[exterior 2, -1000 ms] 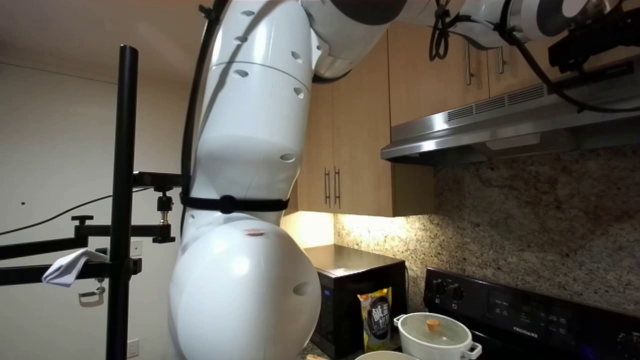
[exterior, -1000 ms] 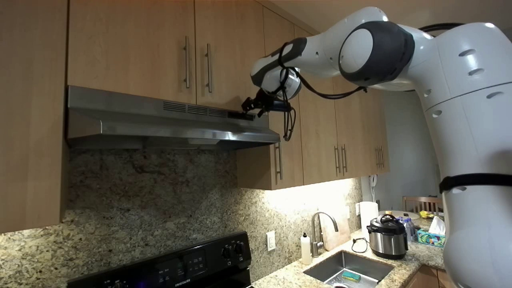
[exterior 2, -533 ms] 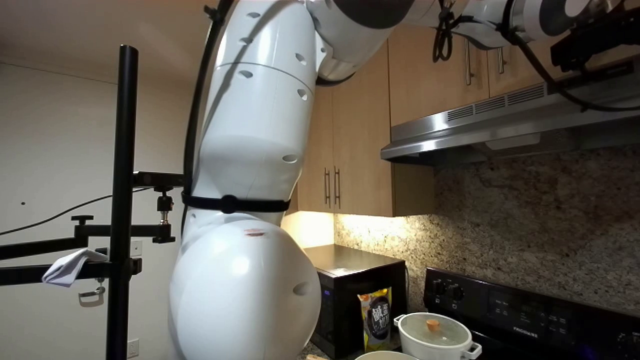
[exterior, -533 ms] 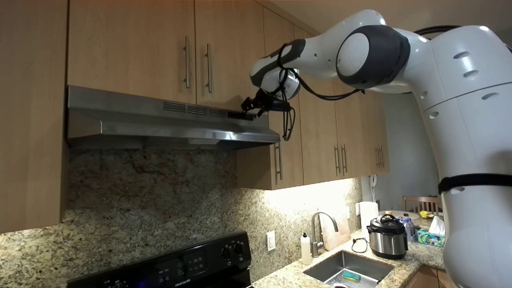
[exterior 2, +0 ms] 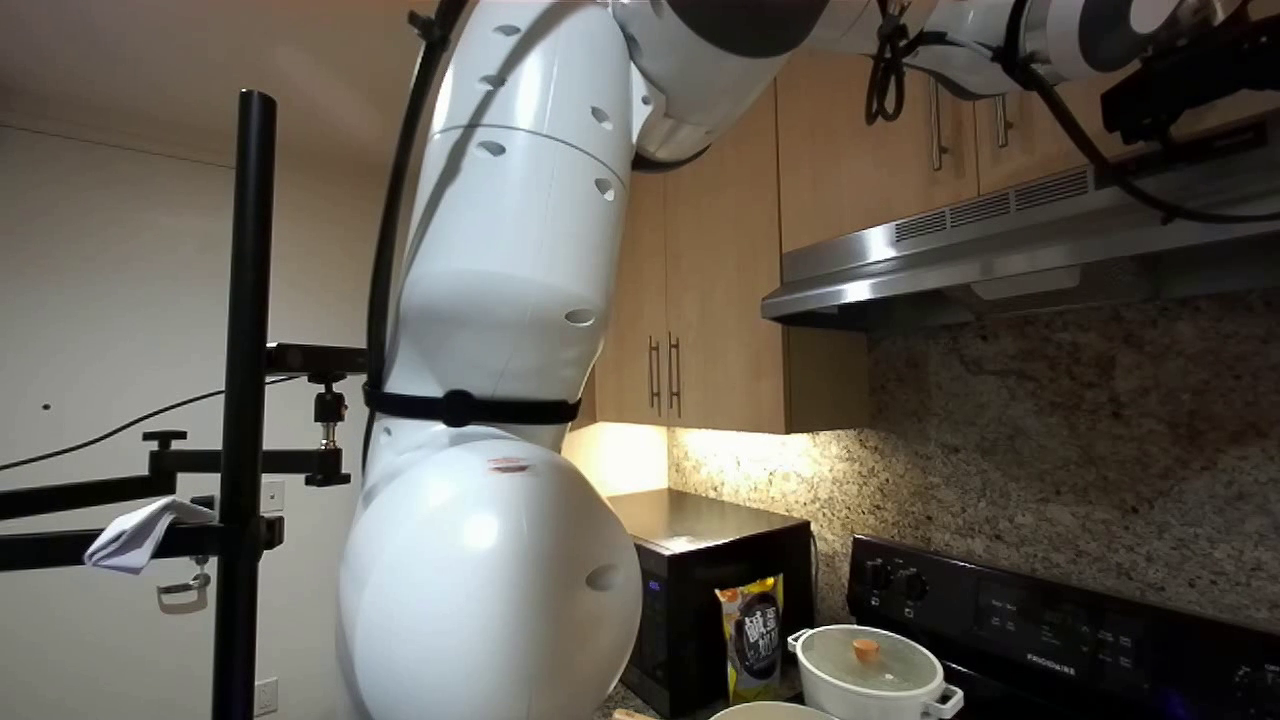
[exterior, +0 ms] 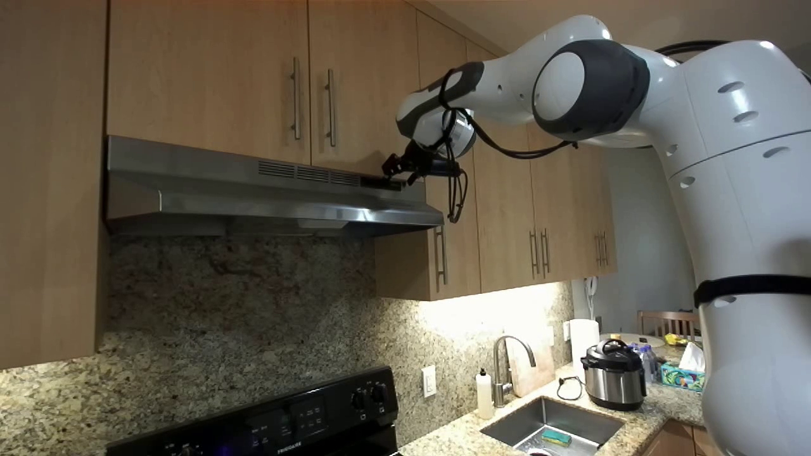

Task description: Turn on the light on top of the stove

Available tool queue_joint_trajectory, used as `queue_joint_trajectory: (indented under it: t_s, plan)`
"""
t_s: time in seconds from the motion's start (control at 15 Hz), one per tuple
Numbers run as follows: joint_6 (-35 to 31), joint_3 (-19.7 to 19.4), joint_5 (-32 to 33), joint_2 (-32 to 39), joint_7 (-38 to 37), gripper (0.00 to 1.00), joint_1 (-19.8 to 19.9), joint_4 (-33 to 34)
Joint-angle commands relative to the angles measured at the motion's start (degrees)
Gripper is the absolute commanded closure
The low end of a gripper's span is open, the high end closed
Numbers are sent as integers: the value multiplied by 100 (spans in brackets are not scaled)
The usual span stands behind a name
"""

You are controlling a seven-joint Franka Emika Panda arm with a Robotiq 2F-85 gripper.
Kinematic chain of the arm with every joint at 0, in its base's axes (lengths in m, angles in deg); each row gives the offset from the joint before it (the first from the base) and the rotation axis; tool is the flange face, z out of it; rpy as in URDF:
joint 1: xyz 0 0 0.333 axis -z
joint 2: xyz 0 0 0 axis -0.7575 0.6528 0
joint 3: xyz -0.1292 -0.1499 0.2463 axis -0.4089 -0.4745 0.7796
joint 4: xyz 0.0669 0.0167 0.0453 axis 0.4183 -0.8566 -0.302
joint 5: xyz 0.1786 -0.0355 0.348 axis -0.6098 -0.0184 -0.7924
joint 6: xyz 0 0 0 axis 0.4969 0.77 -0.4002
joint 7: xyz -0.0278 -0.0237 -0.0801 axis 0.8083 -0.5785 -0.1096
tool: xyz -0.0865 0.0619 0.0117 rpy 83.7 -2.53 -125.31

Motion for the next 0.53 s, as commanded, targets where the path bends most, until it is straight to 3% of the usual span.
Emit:
queue_joint_trajectory:
  t_s: [0.0,0.47]
  plan:
    - [96,-26,161,52,-136,0,-40,59]
    - [182,-28,182,35,-155,0,-47,15]
